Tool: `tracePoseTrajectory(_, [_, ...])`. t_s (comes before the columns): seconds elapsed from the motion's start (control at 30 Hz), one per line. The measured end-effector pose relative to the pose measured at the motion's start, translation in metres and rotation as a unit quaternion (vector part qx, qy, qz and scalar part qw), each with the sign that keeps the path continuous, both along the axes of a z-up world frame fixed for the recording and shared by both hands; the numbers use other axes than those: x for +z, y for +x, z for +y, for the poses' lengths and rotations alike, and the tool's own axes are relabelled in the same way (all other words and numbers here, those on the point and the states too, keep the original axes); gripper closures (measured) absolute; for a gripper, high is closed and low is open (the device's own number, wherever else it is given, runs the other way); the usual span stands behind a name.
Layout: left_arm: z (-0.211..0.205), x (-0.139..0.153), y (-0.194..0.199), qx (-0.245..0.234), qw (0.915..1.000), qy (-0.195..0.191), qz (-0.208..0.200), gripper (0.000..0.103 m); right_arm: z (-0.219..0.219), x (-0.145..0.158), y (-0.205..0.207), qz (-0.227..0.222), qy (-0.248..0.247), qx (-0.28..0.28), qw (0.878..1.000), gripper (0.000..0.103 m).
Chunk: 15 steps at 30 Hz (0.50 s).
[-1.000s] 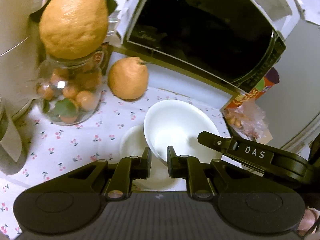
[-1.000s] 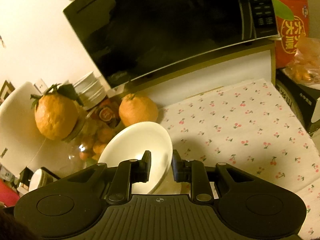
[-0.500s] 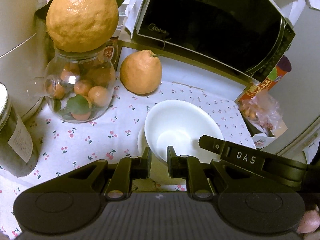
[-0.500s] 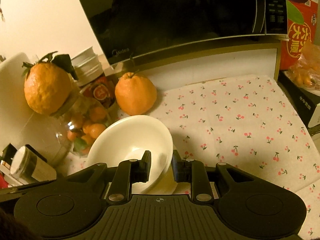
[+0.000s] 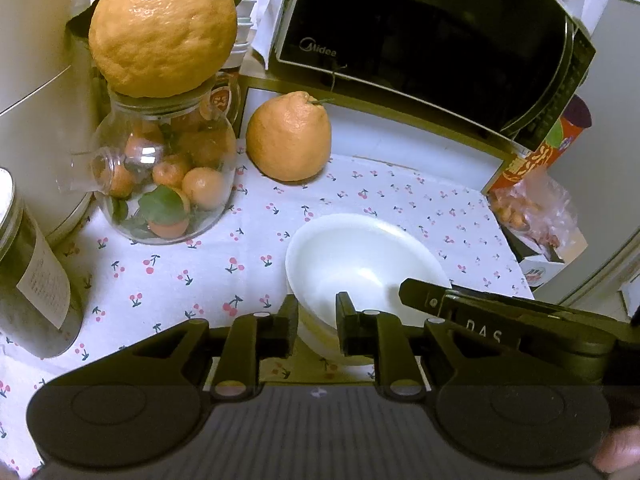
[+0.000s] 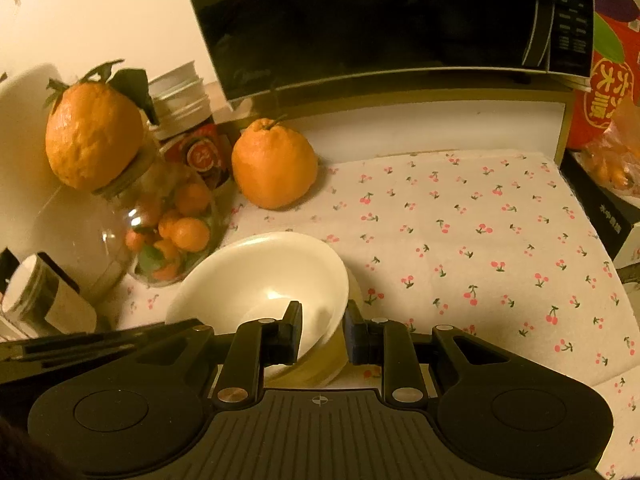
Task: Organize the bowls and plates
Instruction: 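Lower the small white bowl into the cream bowl and open both grippers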
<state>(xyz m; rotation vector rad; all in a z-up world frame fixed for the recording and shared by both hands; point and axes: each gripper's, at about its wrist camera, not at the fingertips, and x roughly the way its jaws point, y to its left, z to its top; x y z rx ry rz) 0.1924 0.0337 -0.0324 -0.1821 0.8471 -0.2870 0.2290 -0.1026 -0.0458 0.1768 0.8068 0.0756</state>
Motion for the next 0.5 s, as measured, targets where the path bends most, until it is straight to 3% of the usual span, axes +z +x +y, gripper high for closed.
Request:
tracePoseTrajectory(0.2, [-0.0027, -0.002, 0.0002, -0.006, 0.9998, 0.016, -0.005, 0.082, 0.0016, -0.0002, -0.0004, 0.001, -0.016, 0.006, 1.0, 0.074])
tracePoseTrajectory(0.5, [-0.0008, -0.0037, 0.0011, -0.005, 0.9998, 0.019, -0.003, 0.078, -0.0004, -0.0013, 0.0011, 0.008, -0.015, 0.001, 1.0, 0.073])
